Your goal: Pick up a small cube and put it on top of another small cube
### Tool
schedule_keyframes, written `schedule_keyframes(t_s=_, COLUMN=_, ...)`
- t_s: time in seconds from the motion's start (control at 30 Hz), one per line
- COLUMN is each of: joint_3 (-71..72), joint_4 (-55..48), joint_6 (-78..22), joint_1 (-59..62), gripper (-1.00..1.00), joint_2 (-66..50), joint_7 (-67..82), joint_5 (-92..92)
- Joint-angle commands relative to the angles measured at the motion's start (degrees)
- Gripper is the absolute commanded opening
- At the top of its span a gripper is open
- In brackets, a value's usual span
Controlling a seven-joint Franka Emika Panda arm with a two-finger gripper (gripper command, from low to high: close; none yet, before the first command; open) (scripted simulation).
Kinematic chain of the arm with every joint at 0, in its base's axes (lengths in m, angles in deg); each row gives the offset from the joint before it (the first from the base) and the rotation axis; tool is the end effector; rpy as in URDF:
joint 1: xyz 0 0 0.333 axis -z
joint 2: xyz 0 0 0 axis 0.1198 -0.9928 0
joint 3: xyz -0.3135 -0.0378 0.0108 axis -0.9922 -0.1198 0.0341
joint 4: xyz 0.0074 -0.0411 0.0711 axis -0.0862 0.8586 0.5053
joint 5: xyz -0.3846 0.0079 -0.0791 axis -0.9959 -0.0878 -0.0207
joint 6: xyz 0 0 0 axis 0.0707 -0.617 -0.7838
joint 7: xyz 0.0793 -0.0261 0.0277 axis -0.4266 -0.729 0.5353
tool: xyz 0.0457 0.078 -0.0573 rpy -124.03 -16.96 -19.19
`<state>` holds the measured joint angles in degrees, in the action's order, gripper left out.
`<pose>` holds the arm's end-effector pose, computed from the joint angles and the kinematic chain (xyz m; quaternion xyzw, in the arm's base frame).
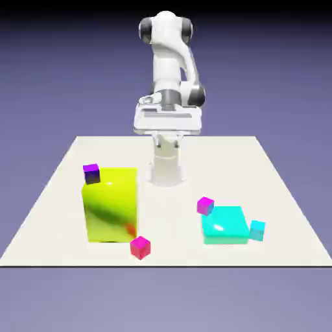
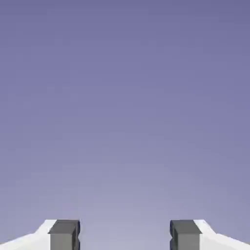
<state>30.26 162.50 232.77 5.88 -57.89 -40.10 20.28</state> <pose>0.4009 0.0074 0.4527 -0.8755 0.3185 -0.3398 0.1287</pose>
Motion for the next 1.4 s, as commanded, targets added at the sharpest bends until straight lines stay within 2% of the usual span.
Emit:
schedule_keyframes(t_s=0.0, joint_3=-0.10, joint_4=-1.78, joint_6=-2.24, joint_1=-0.26, gripper=0.00, joint_2=-2.08, joint_7=0.57, joint_5=-0.82)
schedule_keyframes(t_s=1.27, joint_3=-3.70, joint_4=-69.28, joint_6=-87.12, joint_1=-10.16, gripper=0.00, joint_2=-80.99, joint_7=22.15, joint_5=-31.95)
schedule_keyframes(t_s=1.37, joint_3=-3.99, joint_4=-67.62, joint_6=-85.42, joint_1=-9.57, gripper=0.00, joint_2=-81.59, joint_7=21.57, joint_5=-32.64)
